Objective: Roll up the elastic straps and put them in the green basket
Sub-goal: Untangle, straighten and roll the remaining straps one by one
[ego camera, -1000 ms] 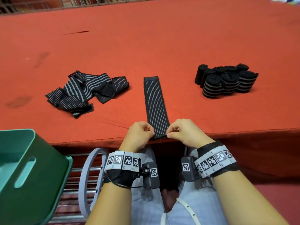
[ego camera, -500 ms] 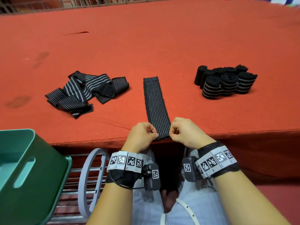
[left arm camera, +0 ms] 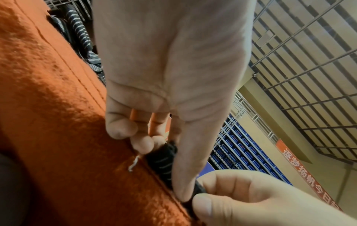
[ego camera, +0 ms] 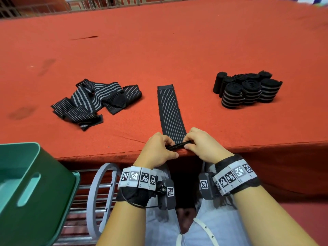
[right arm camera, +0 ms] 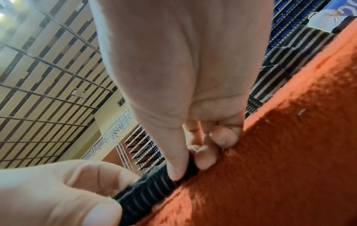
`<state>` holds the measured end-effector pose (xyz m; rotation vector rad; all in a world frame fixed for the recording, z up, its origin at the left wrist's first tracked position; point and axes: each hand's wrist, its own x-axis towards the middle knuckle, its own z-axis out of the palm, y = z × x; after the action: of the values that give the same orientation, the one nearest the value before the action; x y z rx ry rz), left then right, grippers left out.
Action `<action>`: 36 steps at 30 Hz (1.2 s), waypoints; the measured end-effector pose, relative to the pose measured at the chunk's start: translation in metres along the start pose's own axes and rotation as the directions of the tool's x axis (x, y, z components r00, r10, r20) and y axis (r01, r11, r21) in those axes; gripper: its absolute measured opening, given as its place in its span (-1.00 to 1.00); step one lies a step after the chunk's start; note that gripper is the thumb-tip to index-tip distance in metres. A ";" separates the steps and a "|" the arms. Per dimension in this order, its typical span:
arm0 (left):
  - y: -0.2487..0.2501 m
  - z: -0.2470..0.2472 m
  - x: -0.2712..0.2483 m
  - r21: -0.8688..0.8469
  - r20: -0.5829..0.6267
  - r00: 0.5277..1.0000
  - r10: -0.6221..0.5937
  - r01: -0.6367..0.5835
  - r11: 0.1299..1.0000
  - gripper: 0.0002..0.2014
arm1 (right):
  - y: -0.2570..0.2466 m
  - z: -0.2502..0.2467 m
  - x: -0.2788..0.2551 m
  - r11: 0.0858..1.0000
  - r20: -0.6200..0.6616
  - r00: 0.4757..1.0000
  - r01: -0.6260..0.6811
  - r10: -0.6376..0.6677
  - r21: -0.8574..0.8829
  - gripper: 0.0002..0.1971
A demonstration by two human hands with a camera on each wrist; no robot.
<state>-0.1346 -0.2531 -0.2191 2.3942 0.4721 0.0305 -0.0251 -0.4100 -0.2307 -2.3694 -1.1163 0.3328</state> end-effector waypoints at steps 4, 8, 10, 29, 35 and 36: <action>0.001 0.000 0.003 0.055 -0.019 0.997 0.070 -0.069 0.996 -0.86 | 0.001 -0.001 0.005 1.000 0.007 1.000 0.004 -0.004 0.027 -0.96; 0.000 -0.002 0.009 0.022 -0.030 0.996 0.080 -0.080 0.997 -0.95 | 0.004 -0.003 0.011 0.996 -0.015 1.000 -0.016 0.017 0.084 -0.92; -0.002 -0.001 0.012 -0.020 -0.058 0.996 0.063 -0.065 0.998 -0.95 | 0.003 -0.003 0.012 0.991 -0.046 0.998 -0.035 0.041 0.131 -0.92; -0.007 0.004 0.021 0.073 -0.106 0.989 0.107 -0.100 0.992 -0.82 | 0.007 0.006 0.019 0.998 -0.141 0.989 -0.030 0.038 0.058 -0.92; -0.011 0.004 0.025 0.063 -0.110 0.984 0.137 -0.131 0.989 -0.85 | 0.009 0.000 0.016 0.997 -0.101 0.994 0.053 -0.048 0.055 -0.94; -0.011 0.004 0.025 0.066 -0.110 0.984 0.144 -0.137 0.988 -0.86 | 0.009 -0.001 0.015 0.996 -0.083 0.995 0.065 -0.061 0.053 -0.89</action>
<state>-0.1144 -0.2391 -0.2317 2.4887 0.3602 0.2209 -0.0094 -0.4034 -0.2346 -2.2729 -1.1267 0.2403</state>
